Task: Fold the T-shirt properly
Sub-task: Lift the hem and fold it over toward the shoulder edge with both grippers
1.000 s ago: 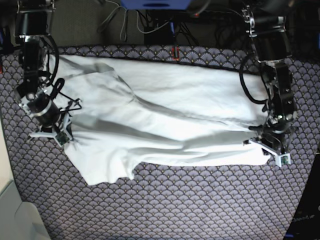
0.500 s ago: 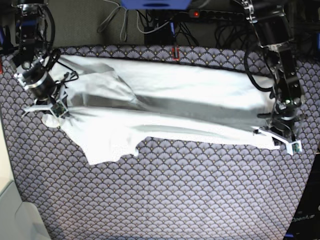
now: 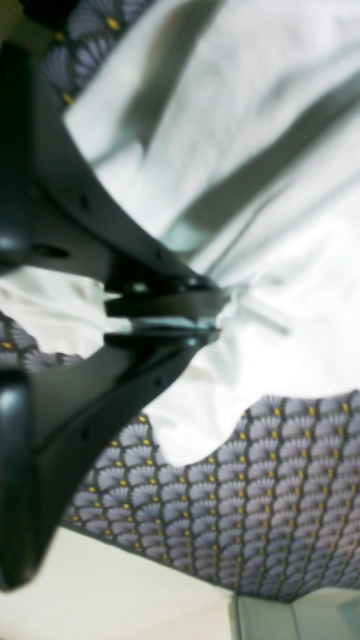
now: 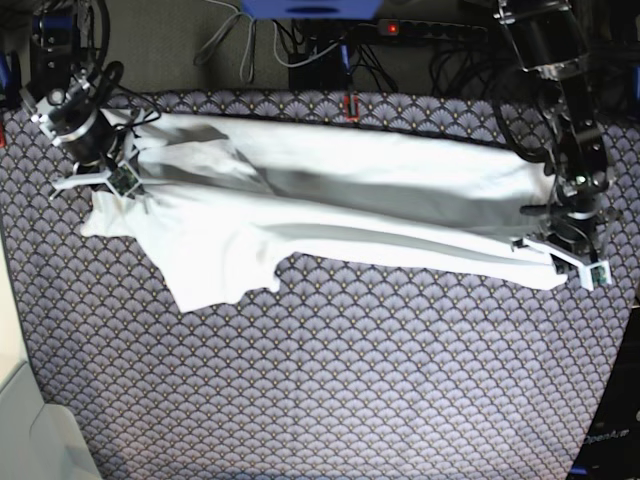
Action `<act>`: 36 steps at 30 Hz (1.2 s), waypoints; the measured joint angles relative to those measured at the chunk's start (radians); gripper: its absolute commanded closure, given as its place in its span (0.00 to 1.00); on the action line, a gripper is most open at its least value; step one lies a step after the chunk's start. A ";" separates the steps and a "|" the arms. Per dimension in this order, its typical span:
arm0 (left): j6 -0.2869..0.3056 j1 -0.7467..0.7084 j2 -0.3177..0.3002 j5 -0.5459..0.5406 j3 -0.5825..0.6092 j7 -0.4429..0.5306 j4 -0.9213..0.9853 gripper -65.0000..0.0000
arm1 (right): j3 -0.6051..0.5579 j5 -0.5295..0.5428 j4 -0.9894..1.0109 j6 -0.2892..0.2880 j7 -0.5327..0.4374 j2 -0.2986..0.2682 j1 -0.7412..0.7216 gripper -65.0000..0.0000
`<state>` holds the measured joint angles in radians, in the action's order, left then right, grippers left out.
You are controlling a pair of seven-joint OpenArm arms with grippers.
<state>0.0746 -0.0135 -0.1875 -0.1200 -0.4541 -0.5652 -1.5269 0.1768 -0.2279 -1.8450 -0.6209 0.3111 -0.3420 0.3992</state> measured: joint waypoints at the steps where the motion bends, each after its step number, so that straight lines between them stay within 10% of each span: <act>1: 0.000 -0.004 0.000 -0.001 -0.001 -0.001 0.000 0.99 | 0.000 0.000 -0.006 0.000 -0.001 0.000 0.009 1.00; 36: 0.004 -0.191 -0.020 -0.006 0.000 0.018 0.048 0.98 | 0.006 0.004 0.090 0.004 -0.113 -0.029 0.134 1.00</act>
<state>0.0788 -0.2047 -0.2073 -0.1257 -0.4545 -0.5476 -1.4792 0.1833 -0.2237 -1.7550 -0.6170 0.1978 -0.3710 0.5331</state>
